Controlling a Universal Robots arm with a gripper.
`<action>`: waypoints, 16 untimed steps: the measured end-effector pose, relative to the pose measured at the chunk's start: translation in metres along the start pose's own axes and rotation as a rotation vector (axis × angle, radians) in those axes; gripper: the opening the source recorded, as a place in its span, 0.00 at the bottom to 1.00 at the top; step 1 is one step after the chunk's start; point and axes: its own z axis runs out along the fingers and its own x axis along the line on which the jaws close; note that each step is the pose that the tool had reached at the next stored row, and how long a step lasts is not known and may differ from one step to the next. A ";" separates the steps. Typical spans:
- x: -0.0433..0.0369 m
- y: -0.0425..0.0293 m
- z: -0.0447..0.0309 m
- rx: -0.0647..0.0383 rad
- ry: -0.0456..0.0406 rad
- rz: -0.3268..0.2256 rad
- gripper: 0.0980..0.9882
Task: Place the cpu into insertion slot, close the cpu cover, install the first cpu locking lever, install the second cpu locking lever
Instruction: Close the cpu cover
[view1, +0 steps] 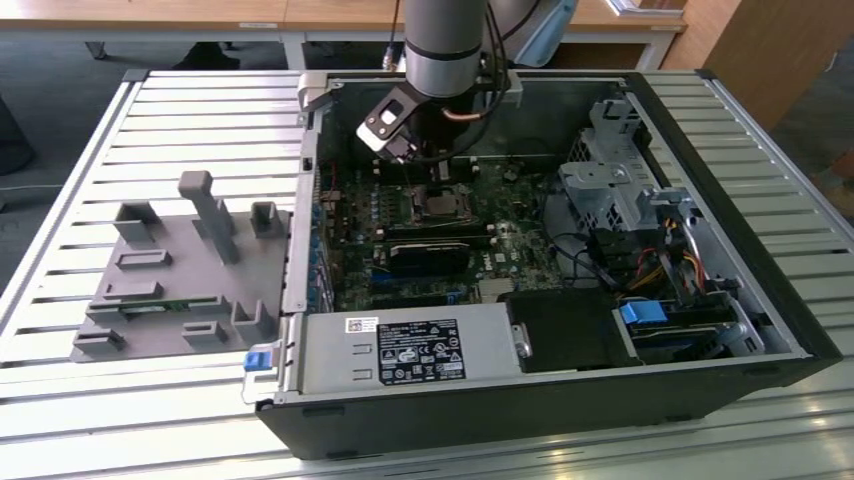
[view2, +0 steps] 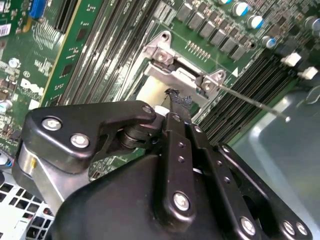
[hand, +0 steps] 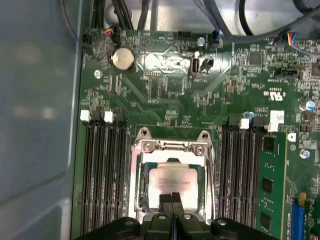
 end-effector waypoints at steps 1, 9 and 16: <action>0.0000 -0.0011 0.0006 0.000 0.0000 0.000 0.01; -0.0001 -0.0044 0.0077 0.001 0.0000 0.000 0.01; -0.0001 -0.0046 0.0108 0.002 0.0001 -0.001 0.01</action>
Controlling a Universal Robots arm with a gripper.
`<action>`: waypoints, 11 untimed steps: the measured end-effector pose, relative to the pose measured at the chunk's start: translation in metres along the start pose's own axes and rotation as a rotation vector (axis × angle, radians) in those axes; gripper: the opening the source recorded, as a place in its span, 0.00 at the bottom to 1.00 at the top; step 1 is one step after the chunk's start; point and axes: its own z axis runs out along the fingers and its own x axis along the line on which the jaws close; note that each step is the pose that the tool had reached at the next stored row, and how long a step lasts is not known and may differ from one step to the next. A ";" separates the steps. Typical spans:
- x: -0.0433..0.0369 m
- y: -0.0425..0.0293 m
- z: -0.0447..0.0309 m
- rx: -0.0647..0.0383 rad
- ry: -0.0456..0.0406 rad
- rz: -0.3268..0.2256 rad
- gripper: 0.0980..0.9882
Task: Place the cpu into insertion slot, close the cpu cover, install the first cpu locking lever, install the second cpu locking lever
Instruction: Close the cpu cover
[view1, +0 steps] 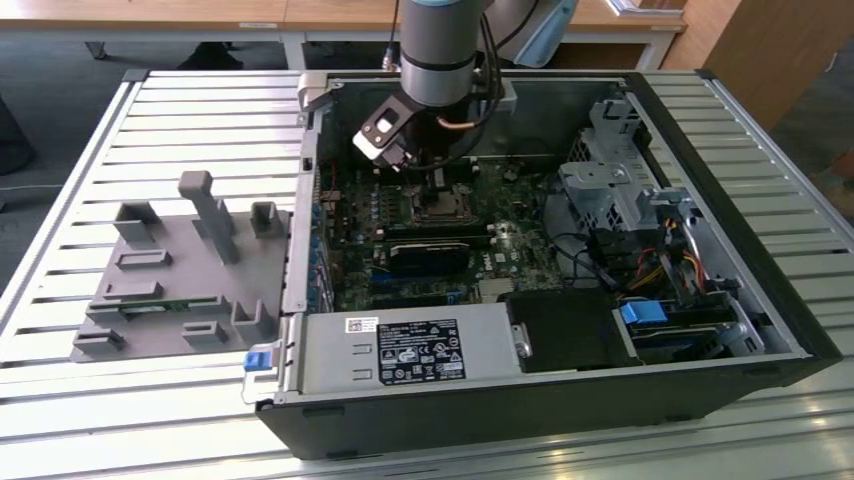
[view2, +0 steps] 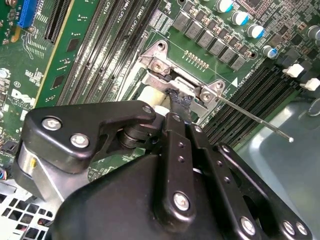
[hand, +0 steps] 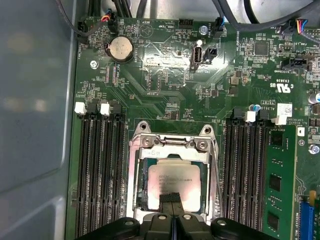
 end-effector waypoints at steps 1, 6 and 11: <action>0.0000 0.0000 0.0004 0.000 0.0001 0.000 0.01; -0.0001 -0.0002 0.0029 0.000 -0.0002 -0.002 0.01; -0.0003 0.0006 0.0054 0.001 -0.0006 -0.003 0.01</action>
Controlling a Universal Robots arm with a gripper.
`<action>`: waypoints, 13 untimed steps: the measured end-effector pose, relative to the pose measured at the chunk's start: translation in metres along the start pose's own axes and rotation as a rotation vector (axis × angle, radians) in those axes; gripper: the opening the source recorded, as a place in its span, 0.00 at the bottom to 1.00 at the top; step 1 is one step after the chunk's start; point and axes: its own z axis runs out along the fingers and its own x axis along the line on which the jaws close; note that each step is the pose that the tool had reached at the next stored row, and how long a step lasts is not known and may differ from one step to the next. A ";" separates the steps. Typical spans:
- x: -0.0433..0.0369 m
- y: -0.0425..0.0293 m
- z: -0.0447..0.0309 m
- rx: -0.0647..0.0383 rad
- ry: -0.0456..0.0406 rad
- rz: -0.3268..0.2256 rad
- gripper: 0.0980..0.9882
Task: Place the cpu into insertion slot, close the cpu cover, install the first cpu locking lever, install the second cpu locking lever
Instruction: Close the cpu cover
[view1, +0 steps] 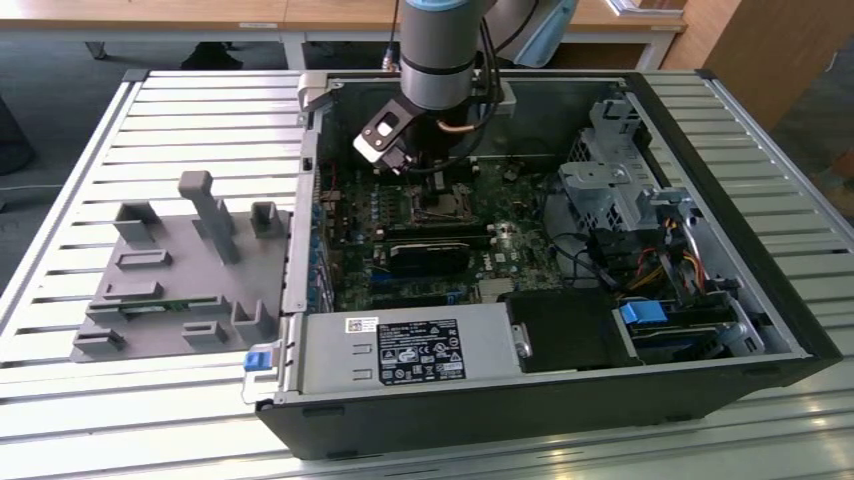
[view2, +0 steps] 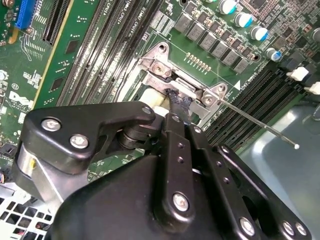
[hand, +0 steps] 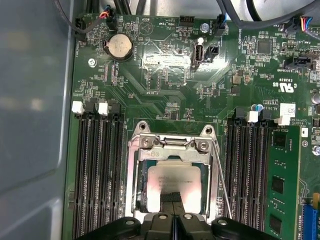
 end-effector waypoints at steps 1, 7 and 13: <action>0.0000 0.0015 0.0004 0.000 0.0001 0.000 0.01; 0.0011 0.0059 -0.0010 -0.002 0.0041 0.000 0.01; 0.0010 0.0062 -0.0091 -0.001 0.0024 0.000 0.01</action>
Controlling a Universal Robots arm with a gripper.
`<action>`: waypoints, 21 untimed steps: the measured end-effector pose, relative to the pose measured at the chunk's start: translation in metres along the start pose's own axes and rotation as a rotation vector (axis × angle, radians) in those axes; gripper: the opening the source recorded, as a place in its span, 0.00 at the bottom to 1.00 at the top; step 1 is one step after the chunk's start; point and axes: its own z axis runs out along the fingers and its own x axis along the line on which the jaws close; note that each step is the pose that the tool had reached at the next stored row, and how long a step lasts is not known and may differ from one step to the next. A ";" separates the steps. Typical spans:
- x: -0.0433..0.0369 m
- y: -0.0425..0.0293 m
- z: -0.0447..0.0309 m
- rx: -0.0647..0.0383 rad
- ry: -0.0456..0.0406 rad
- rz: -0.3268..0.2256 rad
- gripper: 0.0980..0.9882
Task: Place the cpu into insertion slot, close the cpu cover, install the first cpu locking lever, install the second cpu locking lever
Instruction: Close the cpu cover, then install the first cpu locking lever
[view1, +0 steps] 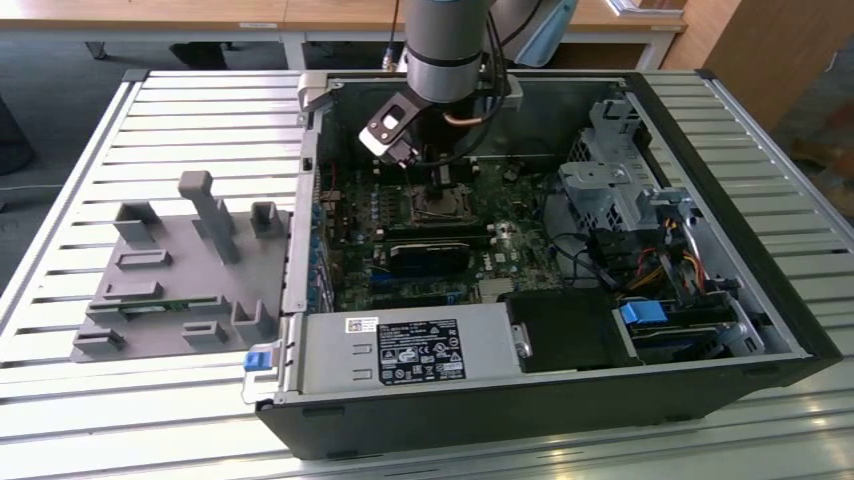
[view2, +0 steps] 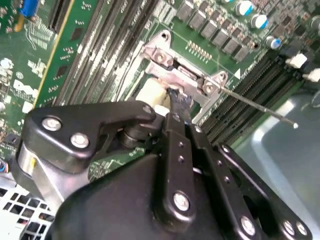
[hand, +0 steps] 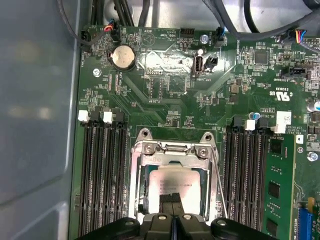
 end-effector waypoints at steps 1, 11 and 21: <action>-0.0001 0.0008 -0.0001 0.000 -0.0003 0.000 0.01; -0.0004 0.0086 0.0001 0.002 -0.0003 0.000 0.01; -0.0002 0.0090 -0.0035 0.002 -0.0004 0.000 0.01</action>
